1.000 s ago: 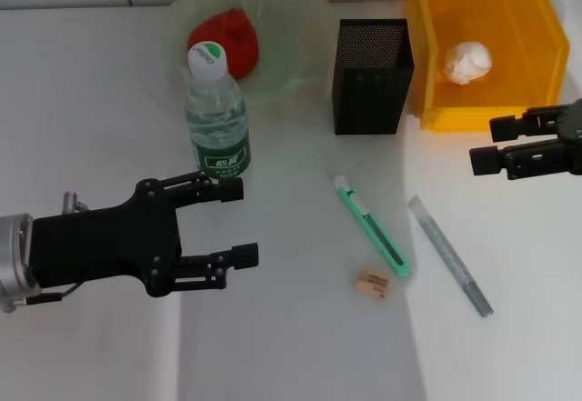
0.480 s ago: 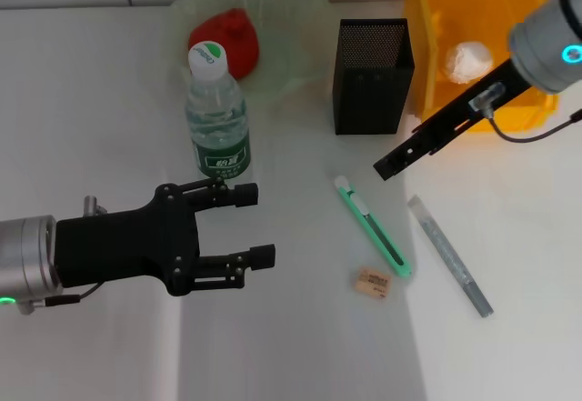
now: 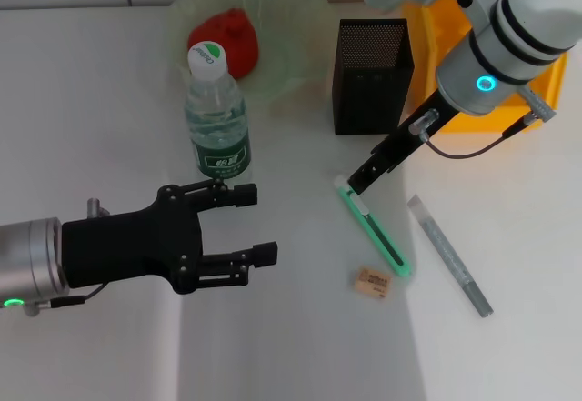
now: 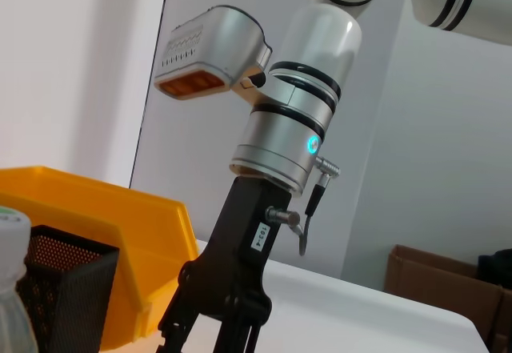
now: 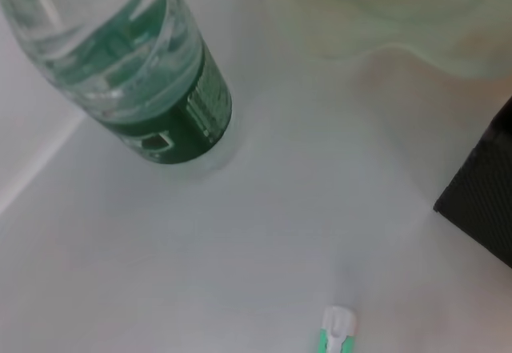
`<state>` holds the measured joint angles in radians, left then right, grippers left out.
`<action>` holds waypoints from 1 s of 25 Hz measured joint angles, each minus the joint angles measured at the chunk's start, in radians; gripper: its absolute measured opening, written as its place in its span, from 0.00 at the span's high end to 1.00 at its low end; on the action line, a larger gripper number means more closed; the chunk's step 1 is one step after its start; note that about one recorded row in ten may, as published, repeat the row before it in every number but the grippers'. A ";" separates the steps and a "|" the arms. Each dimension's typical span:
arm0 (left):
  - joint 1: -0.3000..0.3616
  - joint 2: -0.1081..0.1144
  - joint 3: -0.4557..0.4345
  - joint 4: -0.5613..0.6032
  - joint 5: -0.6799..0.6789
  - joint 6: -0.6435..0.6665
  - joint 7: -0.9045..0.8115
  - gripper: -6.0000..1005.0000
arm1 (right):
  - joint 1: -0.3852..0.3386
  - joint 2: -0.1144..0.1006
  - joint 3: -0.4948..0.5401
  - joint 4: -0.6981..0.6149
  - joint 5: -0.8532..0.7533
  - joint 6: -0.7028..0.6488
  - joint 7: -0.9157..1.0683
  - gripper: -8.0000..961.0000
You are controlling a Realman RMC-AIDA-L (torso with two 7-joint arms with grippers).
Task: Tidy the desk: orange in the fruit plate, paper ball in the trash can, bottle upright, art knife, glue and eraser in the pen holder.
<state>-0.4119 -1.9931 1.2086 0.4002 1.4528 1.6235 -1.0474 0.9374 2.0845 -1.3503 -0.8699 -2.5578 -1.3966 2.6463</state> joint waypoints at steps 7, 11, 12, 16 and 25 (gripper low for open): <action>-0.001 -0.005 0.001 -0.001 0.000 -0.013 0.005 0.20 | 0.018 0.005 -0.156 0.030 0.005 0.061 0.069 0.15; 0.000 -0.007 0.000 -0.001 0.000 -0.014 0.005 0.20 | 0.020 0.008 -0.213 0.027 0.009 0.068 0.085 0.17; 0.001 -0.008 0.000 -0.003 0.000 -0.014 0.005 0.20 | 0.021 0.009 -0.224 0.026 0.016 0.069 0.086 0.19; 0.002 -0.009 0.000 -0.004 0.000 -0.016 0.007 0.20 | 0.021 0.009 -0.233 0.025 0.031 0.072 0.087 0.23; -0.001 -0.014 0.002 -0.007 0.000 -0.035 0.007 0.20 | 0.023 0.009 -0.273 0.034 0.035 0.105 0.087 0.54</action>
<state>-0.4128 -2.0075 1.2108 0.3927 1.4526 1.5889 -1.0401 0.9603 2.0939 -1.6237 -0.8361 -2.5224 -1.2913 2.7333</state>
